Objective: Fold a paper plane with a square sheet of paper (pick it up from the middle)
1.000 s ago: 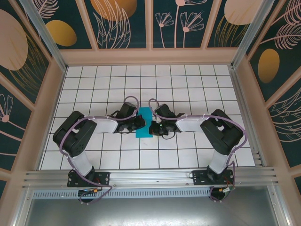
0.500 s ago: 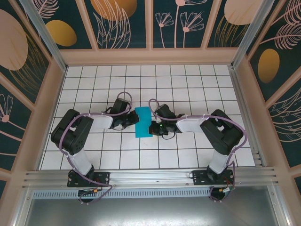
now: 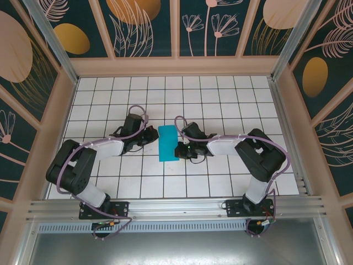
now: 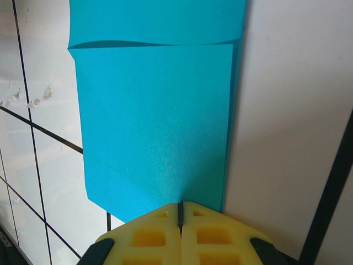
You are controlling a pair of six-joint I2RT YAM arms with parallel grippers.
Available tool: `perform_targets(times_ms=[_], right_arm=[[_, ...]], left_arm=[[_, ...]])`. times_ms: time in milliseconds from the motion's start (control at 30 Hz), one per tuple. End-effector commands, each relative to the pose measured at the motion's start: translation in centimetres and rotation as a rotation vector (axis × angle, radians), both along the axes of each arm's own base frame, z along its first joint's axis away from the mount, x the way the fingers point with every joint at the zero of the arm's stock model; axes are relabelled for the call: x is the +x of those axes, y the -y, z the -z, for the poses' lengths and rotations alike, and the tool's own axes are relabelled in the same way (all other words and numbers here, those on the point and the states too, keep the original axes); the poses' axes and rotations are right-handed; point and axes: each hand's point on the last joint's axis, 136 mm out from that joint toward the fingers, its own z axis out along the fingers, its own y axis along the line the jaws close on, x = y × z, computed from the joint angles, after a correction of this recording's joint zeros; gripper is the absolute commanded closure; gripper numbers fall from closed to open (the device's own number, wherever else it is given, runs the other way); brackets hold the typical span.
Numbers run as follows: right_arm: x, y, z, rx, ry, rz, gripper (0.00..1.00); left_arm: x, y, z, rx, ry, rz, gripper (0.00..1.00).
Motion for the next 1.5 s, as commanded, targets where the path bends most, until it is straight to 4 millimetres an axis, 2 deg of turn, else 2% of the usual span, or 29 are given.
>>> perform_targets(times_ms=[0,200,500,567,600,833,967,1167,1467], right_arm=[[-0.1,0.1,-0.5,-0.012,-0.015,-0.009,1.0],[0.6,-0.9,-1.9,0.036,0.013,-0.012,1.0],[1.0,-1.7,-3.5,0.081,0.038,-0.029,1.0],[1.2,-1.9,-3.3,0.076,0.036,-0.03,1.0],[1.4,-2.0,-3.0,0.066,0.036,-0.028,1.0],[3.0,-2.9,-1.6,0.023,0.037,-0.021,1.0],[3.2,-3.2,-0.8,0.009,0.022,-0.032,1.0],[2.3,-2.1,0.4,-0.033,-0.006,-0.037,1.0],[-1.5,1.8,1.3,-0.09,-0.057,-0.043,1.0]], left_arm=[[-1.5,1.9,-0.3,-0.066,-0.008,0.047,1.0],[-1.8,2.9,1.6,-0.028,-0.052,0.07,1.0],[-2.3,2.2,4.6,0.033,-0.126,0.05,1.0],[-2.3,2.2,4.6,0.036,-0.13,0.044,1.0],[-2.5,1.9,5.7,0.055,-0.157,0.039,1.0],[-2.7,1.2,6.8,0.102,-0.195,0.016,1.0],[-2.9,0.9,7.1,0.119,-0.209,0.006,1.0],[-3.3,-0.5,8.1,0.193,-0.252,-0.035,1.0],[-4.0,-1.7,9.2,0.247,-0.289,-0.063,1.0]])
